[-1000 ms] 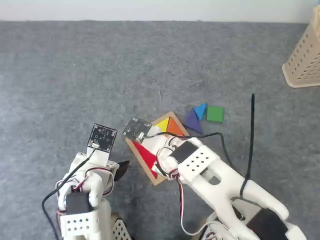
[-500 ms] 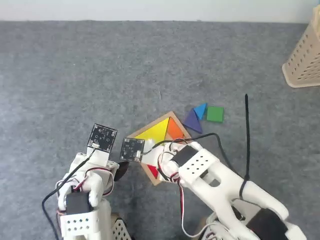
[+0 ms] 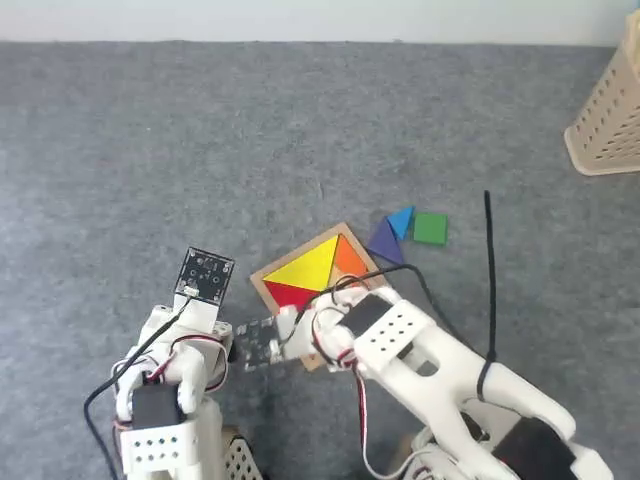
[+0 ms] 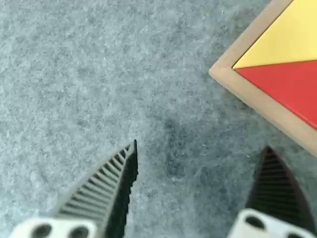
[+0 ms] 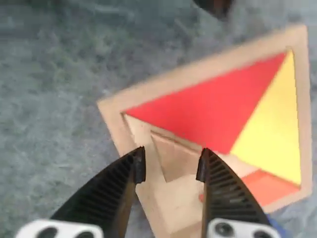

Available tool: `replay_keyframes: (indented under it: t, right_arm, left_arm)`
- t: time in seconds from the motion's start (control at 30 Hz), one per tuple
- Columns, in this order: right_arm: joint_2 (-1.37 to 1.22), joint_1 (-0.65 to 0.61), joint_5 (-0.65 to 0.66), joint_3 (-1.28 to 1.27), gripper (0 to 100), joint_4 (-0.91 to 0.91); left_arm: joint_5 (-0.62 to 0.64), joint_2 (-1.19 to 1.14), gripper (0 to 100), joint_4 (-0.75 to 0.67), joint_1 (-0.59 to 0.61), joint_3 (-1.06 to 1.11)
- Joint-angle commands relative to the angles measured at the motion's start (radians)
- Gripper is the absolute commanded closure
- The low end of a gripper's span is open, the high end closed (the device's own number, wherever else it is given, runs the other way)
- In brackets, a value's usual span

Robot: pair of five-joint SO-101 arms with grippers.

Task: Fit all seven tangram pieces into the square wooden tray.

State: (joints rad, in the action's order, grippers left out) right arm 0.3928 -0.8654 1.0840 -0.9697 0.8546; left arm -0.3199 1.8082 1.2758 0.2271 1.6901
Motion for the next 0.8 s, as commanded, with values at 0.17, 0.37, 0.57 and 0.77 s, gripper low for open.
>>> replay_keyframes:
  t: [0.17, 0.37, 0.57, 0.77]
  right_arm:
    - [0.001, -0.05, 0.044, -0.003, 82.9, -0.005]
    - [0.001, -0.048, 0.081, -0.043, 83.0, -0.007]
    - [0.001, -0.042, 0.08, -0.043, 83.0, -0.01]
    - [0.001, 0.024, 0.014, -0.029, 83.0, -0.056]
  left_arm:
    - [-0.005, 0.014, 65, 0.0, -0.005, -0.005]
    - [-0.005, 0.014, 65, 0.0, -0.005, -0.005]
    - [-0.005, 0.014, 65, 0.0, -0.005, -0.005]
    - [-0.005, 0.014, 65, 0.0, -0.005, -0.005]
